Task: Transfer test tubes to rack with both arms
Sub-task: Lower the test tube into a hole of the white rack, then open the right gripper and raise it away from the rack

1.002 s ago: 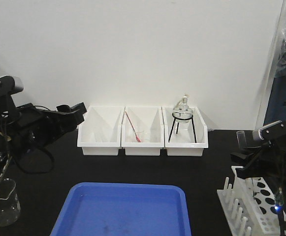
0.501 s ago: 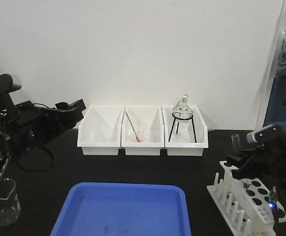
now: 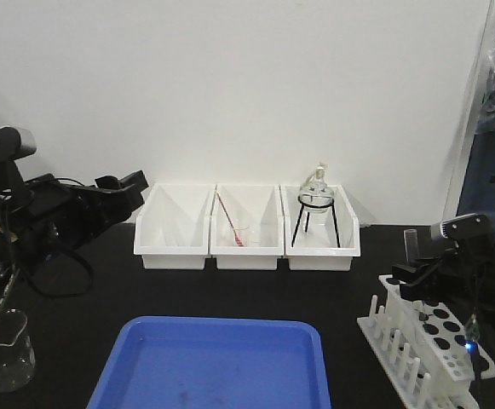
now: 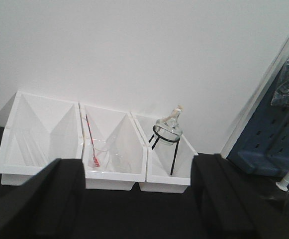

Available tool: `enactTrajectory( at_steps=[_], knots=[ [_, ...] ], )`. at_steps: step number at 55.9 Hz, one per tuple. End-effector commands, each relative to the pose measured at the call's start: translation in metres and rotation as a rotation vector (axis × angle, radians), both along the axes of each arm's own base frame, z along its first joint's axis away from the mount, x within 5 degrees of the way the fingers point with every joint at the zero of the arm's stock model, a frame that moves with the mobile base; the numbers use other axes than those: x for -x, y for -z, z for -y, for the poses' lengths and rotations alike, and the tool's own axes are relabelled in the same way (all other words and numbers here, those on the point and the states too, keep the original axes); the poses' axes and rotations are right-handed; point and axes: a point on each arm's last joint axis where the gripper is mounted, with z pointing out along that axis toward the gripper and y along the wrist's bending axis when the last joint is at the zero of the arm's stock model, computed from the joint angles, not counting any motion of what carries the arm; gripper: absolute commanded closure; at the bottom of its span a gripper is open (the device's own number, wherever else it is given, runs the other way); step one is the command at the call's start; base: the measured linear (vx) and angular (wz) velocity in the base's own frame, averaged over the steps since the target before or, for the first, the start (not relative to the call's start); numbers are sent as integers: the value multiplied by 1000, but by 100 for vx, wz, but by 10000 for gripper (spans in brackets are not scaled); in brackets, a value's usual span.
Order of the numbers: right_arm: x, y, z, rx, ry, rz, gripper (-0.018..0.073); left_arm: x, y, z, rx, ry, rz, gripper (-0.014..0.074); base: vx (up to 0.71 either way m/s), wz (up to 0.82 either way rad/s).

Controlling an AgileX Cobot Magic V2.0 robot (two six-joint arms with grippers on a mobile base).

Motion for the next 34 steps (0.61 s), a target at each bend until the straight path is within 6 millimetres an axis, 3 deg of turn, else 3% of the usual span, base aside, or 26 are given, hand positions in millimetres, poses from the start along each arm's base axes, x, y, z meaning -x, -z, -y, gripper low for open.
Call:
enactTrajectory(
  at_steps=[1,23,34],
  knots=[
    [0,-40,-1,-58,12,118,571,7,-30,-4,56,-18,140,40,0,0],
    [2,-42,-4,-72,-26,131,549,7,-32,-5,62,-22,157,40,0,0],
    [2,-42,-4,-71,-24,131,411,7,-32,-5,62,-22,157,40,0,0]
  ],
)
